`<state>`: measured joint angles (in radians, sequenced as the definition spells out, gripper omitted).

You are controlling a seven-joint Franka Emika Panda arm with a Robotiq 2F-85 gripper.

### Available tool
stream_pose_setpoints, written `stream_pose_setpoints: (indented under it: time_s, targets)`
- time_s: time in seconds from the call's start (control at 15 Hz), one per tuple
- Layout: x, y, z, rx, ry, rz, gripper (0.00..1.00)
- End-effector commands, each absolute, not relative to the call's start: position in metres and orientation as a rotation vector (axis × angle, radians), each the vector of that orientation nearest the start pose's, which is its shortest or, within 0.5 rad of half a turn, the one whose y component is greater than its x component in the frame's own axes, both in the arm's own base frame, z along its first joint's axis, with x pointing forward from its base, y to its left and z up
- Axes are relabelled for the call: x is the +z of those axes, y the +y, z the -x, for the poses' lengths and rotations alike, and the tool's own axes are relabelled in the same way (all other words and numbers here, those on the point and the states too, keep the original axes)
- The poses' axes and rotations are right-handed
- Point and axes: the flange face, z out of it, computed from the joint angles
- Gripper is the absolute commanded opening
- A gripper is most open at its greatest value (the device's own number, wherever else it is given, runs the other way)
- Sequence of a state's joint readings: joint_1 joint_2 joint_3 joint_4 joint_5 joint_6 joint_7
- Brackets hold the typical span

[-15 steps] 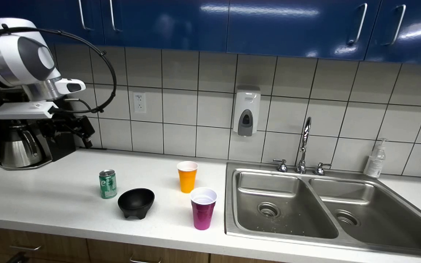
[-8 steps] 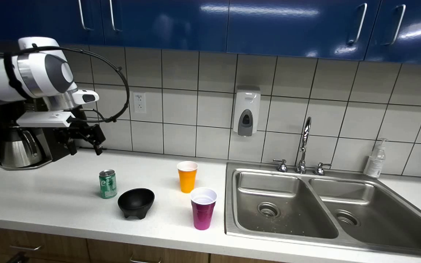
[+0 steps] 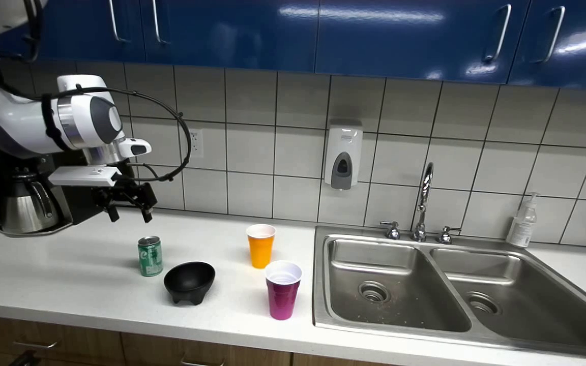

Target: Put the green can in the bowl

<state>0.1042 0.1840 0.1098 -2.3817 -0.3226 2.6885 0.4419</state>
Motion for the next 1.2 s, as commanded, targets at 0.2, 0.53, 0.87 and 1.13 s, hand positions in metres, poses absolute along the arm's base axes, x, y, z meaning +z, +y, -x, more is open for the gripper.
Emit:
stream_pose_setpoints:
  time_s: [0.2,0.53,0.87,1.13]
  targets:
    - [0.231,0.120,-0.535,-0.243,-0.107,3.225,1.00]
    - [0.211,0.119,-0.548,-0.210,-0.108,3.214,1.00]
    - [0.192,0.117,-0.556,-0.167,-0.104,3.202,1.00]
    - [0.181,0.113,-0.561,-0.141,-0.091,3.196,1.00]
